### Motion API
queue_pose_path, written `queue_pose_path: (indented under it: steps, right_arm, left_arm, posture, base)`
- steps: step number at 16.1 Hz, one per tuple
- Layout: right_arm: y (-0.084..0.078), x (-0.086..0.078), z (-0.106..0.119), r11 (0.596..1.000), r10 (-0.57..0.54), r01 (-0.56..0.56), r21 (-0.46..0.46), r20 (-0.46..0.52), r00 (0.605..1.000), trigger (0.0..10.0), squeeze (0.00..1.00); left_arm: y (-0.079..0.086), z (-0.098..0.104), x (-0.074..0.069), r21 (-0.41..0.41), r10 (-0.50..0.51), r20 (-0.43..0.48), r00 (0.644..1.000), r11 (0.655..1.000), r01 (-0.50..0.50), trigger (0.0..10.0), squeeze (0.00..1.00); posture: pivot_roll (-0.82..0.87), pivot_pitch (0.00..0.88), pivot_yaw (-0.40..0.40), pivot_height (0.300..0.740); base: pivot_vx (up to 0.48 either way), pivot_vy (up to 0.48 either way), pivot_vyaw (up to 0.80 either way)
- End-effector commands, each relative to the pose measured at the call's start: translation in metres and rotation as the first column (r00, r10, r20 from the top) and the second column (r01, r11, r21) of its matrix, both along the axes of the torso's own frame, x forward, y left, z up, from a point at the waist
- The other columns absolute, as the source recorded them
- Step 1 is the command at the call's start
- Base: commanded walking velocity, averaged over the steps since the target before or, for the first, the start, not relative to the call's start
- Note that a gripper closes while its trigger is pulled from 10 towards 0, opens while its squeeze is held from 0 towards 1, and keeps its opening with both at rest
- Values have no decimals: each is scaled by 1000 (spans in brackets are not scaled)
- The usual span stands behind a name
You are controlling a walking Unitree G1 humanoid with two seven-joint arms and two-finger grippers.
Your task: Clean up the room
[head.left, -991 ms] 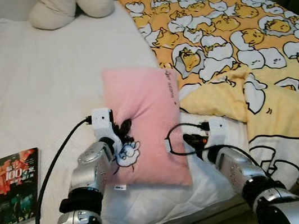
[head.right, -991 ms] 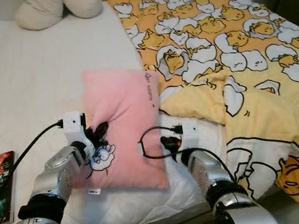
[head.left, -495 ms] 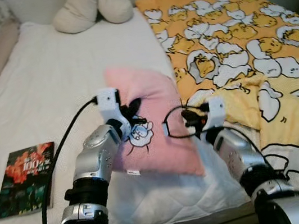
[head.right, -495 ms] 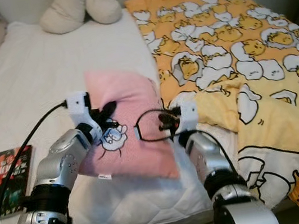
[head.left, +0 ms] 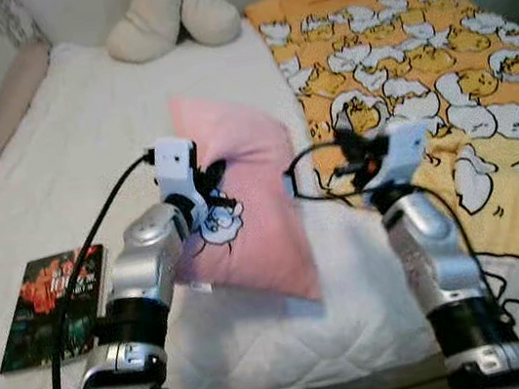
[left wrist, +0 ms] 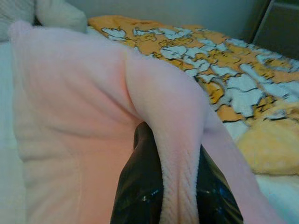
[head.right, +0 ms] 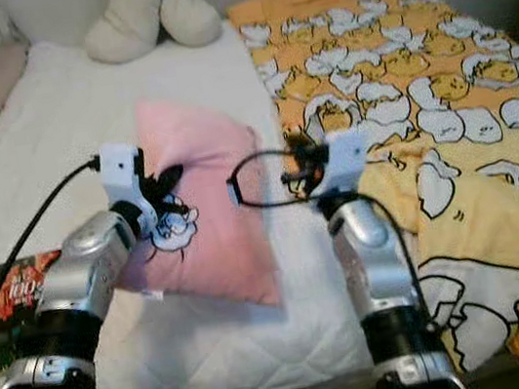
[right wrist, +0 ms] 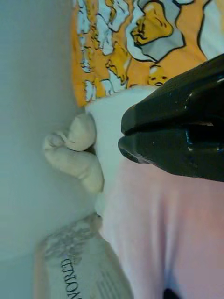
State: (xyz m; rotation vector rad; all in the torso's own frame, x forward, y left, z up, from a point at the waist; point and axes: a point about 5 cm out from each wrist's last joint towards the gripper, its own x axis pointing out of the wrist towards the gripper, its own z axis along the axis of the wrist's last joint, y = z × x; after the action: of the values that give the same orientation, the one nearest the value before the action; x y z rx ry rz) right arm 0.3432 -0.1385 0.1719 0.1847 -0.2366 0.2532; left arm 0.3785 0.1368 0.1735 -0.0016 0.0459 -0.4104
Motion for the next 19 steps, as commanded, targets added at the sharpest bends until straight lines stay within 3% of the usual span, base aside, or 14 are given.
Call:
queue_pose_path:
  steps: [1,4,5,6,10,13,16,19]
  right_arm:
    - [-9,-4,-4,999,-32,32,-2,-30,999,10000,0]
    - [-15,-14,-22,998,-61,57,-37,-96,994,10000,0]
    - [-9,-20,-31,998,-50,44,-42,-136,990,10000,0]
    - [-6,-22,-37,998,-41,35,-47,-153,987,10000,0]
    - [8,-39,-55,996,9,-26,-85,-196,981,10000,0]
    - [19,-54,-67,971,223,-239,-23,-285,932,10000,0]
    - [15,-52,-61,968,235,-252,-22,-284,929,10000,0]
    - [19,-52,-59,964,253,-267,-9,-287,924,10000,0]
  left_arm:
    - [4,36,8,31,16,144,990,999,-20,0,0]
    - [15,77,14,27,43,261,964,998,-52,0,0]
    - [19,93,15,33,54,307,950,997,-68,0,0]
    - [22,97,16,39,59,319,946,996,-76,0,0]
    - [47,86,20,84,169,317,933,975,-206,0,0]
    - [59,83,19,136,203,334,921,956,-260,0,0]
    - [64,91,20,186,206,384,900,937,-294,0,0]
    - [63,93,21,192,195,389,900,939,-286,0,0]
  posture:
    - [166,0,5,740]
    - [166,0,5,740]
    - [169,0,5,740]
    - [171,0,6,740]
    - [180,0,3,740]
    - [178,0,0,740]
    - [179,0,-3,740]
    - [181,0,-3,740]
  base:
    - [0,0,0]
    - [0,0,0]
    - [0,0,0]
    - [0,0,0]
    - [0,0,0]
    - [0,256,0]
    - [0,480,0]
    - [0,480,0]
